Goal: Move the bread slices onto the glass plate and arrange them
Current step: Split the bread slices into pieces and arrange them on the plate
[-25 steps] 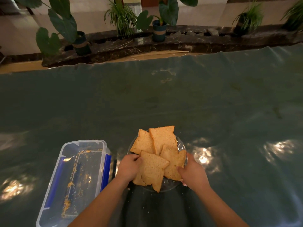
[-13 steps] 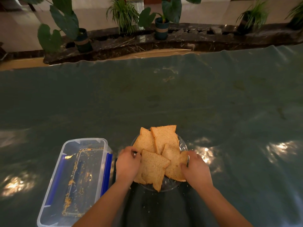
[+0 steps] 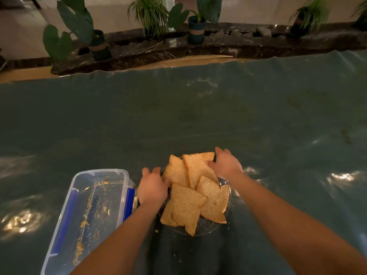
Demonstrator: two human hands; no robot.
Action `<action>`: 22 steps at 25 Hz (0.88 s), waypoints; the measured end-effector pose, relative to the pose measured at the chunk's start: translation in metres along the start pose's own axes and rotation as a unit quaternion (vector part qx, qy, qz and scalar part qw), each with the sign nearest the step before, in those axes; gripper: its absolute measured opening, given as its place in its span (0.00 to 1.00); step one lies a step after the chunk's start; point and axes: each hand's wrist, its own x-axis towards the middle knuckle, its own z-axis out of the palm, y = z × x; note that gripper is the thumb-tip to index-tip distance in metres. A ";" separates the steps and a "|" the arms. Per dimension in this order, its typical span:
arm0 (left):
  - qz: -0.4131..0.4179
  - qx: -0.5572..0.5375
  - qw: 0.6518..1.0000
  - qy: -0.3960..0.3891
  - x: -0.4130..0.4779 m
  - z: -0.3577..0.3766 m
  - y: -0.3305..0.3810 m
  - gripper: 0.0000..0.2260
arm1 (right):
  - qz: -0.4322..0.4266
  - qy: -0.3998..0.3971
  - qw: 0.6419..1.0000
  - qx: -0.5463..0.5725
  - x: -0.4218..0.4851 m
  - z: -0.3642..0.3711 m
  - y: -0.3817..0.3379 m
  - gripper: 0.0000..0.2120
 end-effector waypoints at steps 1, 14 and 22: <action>0.020 0.014 1.000 0.008 0.001 0.000 0.001 0.21 | -0.007 -0.009 1.000 0.000 0.005 0.000 -0.002 0.27; 0.048 0.058 0.997 0.015 0.008 0.003 0.005 0.17 | 0.003 0.065 0.992 0.104 -0.008 -0.008 0.020 0.08; 0.028 0.036 0.999 -0.002 0.007 0.002 0.012 0.14 | 0.041 0.048 0.991 0.119 -0.014 -0.002 0.028 0.07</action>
